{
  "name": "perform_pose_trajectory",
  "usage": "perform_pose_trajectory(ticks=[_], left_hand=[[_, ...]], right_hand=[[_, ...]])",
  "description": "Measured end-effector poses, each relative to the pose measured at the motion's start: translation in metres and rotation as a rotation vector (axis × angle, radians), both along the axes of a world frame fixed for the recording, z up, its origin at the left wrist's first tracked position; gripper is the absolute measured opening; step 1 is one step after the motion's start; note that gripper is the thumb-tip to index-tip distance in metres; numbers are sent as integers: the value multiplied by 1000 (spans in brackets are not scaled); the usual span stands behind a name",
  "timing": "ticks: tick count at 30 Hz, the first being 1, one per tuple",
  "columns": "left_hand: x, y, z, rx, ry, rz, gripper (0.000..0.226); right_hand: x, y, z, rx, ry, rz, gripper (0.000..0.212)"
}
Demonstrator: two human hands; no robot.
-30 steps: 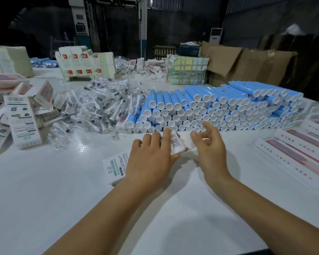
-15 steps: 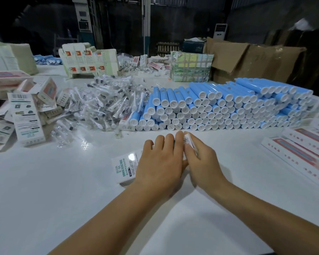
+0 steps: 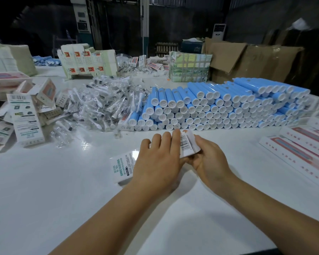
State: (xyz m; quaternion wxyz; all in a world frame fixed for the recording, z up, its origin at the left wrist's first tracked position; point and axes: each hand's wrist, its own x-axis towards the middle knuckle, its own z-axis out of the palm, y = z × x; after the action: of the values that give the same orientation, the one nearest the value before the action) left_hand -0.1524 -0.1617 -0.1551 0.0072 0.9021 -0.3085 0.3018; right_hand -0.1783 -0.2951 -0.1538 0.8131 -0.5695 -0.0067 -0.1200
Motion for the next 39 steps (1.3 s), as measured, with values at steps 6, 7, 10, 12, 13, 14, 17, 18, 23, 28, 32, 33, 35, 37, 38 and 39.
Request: perform_pose_trajectory(ticks=[6,7,10,12,13,14,17,18,23,28,32,33,35,37,38,39], left_hand=[[3,3,-2,-46,-40,-31,69],[3,2,-2,-45,-44,-33,69],[4,2,-4,-26,-54,-28,69],[4,1,-4,-20,-55,-29,69],[3,1,-5,-17,-53,-31,68],[3,1,-5,-13,-53,-31,68],[0,0,-4,26,-62,-19,68],[-1,0,-4,42,-74,-12,67],[-5,-3,-2,28,-83,10,64],[-4,0,5,27,-37,41,69],[-2,1,9,46,22,49,74],[-3,1,9,52,29,59,74],[-4,0,7,65,41,69,72],[-4,-2,2,87,83,39,70],[-5,-2,1,93,91,35,71],[-5,-2,1,87,85,40,71]], right_hand=[[4,-2,-4,-10,-26,34,36],[3,-2,-4,-30,-18,14,42],[4,-1,-4,-75,-3,-32,43],[4,1,-5,-108,26,-87,38],[4,2,-5,-119,39,-112,36],[4,2,-6,-122,46,-130,35],[2,4,-7,-114,66,-159,35],[2,5,-8,-153,79,-190,35],[-3,9,-14,-445,64,-296,38],[-6,11,-9,-615,15,-269,49],[-6,10,-6,-595,13,-284,47],[-7,11,-7,-636,-3,-313,46],[-10,13,-9,-740,-42,-360,43],[-11,13,-12,-814,-54,-365,43],[-10,13,-13,-832,-52,-359,43],[-8,12,-13,-843,-52,-359,43]])
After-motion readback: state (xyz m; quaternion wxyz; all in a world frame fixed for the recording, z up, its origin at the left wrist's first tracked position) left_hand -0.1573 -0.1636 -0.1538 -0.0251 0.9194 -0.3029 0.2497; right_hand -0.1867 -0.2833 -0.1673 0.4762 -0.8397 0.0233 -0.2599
